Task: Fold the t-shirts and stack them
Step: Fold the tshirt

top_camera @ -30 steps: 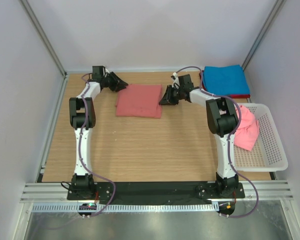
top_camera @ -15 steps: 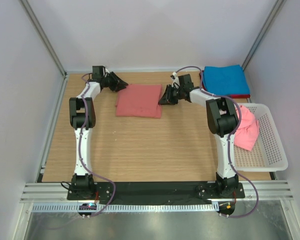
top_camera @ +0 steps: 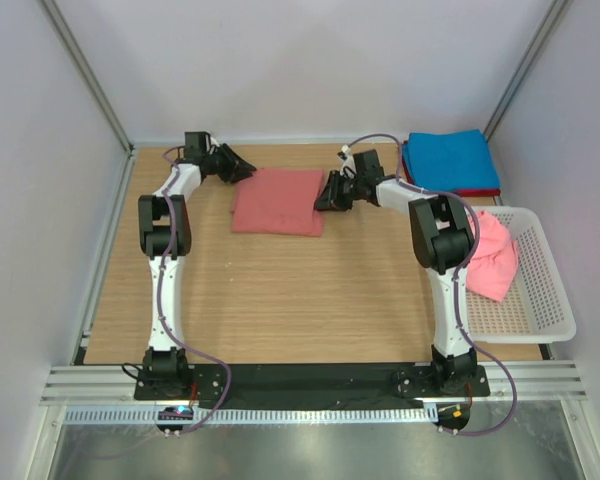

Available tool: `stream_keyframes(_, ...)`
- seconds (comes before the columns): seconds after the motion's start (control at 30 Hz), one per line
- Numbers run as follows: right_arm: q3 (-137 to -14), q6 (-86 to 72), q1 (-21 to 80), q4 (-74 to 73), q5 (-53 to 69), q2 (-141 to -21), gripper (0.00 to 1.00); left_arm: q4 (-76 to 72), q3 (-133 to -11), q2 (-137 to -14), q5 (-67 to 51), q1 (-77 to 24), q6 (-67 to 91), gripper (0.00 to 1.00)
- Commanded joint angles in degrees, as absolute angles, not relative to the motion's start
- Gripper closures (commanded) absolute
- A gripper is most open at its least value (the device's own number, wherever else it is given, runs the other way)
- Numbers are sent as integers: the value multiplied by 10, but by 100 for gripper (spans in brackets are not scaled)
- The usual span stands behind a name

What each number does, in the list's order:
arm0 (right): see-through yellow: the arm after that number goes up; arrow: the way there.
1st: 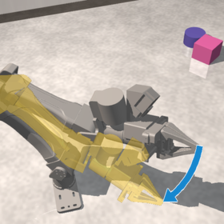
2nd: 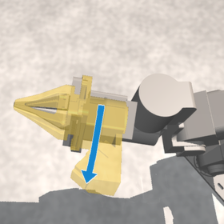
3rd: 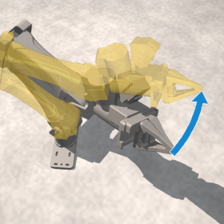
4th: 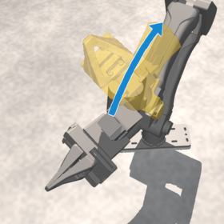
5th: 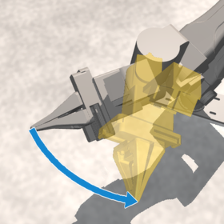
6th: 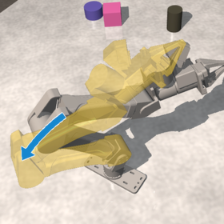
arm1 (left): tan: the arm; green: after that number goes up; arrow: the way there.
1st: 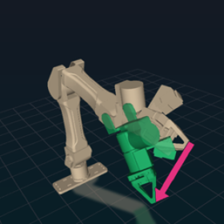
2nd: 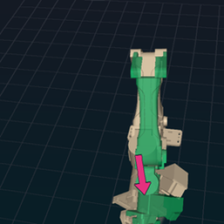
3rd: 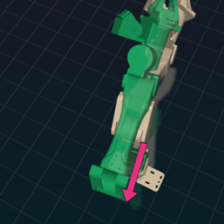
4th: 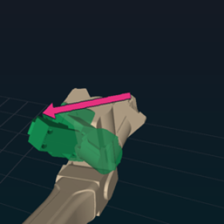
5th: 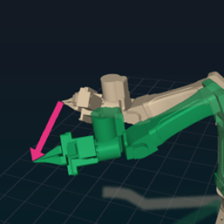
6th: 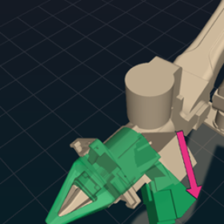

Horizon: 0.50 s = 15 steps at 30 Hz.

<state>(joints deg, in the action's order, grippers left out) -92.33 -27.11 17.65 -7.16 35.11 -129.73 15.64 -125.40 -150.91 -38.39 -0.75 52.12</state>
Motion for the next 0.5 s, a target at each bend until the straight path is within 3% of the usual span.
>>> stream_keyframes(0.0,-933,-273,181,-51,352,-1305,72,141,-1257,-1515,-383,-5,517,70)
stream_keyframes(0.17,-924,-265,180,-55,340,-1299,74,149,-1256,-1517,-375,-4,512,71)
stream_keyframes(0.2,-922,-265,181,-54,332,-1294,82,151,-1256,-1517,-373,-4,508,71)
stream_keyframes(0.23,-917,-264,180,-56,314,-1289,99,161,-1258,-1515,-367,-4,504,72)
stream_keyframes(0.47,-811,-314,166,27,255,-1237,99,235,-1278,-1528,-307,16,481,76)
